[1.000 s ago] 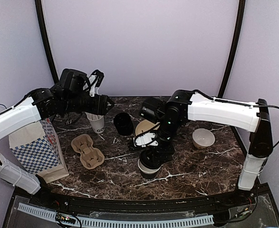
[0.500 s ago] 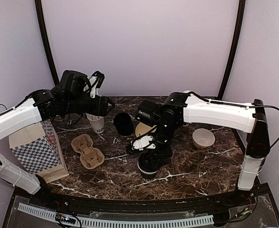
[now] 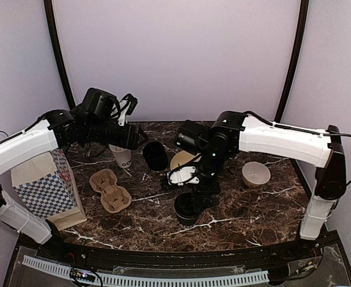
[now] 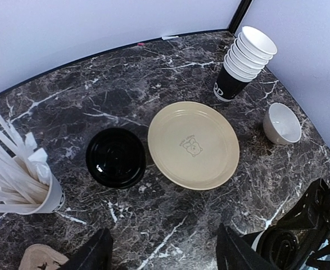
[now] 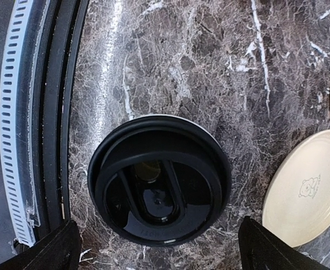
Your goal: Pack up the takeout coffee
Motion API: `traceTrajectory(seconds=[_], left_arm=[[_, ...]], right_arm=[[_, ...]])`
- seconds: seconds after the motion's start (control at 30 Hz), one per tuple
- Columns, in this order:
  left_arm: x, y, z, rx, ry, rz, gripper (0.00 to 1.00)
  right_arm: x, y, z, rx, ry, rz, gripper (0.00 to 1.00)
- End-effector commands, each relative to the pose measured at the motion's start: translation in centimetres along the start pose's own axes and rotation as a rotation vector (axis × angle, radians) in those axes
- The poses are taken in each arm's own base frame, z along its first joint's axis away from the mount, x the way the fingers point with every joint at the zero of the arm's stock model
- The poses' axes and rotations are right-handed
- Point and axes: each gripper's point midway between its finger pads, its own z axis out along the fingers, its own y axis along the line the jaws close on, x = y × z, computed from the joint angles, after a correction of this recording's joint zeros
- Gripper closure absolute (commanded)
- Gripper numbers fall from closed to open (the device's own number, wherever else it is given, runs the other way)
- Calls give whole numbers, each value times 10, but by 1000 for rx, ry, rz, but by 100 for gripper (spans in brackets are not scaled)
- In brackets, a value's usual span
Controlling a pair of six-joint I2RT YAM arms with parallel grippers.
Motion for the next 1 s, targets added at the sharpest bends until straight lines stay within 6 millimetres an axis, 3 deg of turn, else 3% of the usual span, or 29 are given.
traceTrajectory(seconds=[0.0, 0.1, 0.23, 0.33, 0.5, 0.6, 0.73, 0.87, 0.97], left_arm=[[8, -22, -3, 118, 106, -35, 37], [26, -42, 0, 220, 198, -64, 43], [55, -63, 4, 294, 322, -124, 46], [80, -78, 4, 329, 400, -167, 47], [129, -90, 9, 344, 531, -222, 51], [139, -99, 14, 384, 539, -265, 55], [152, -111, 17, 430, 563, -301, 52], [158, -125, 19, 496, 597, -316, 49], [160, -130, 25, 510, 602, -317, 50]], right_arm=[[7, -12, -45, 75, -97, 43, 2], [18, -28, -59, 82, -168, 138, 1], [37, -48, -58, 69, -315, 370, 5], [52, -42, -48, -47, -411, 512, 12], [59, -21, -24, -237, -513, 618, 25], [58, -9, -7, -349, -506, 641, 32], [48, 0, -3, -477, -541, 631, 30], [42, -6, -2, -501, -549, 638, 30], [41, -11, 3, -506, -537, 653, 34]])
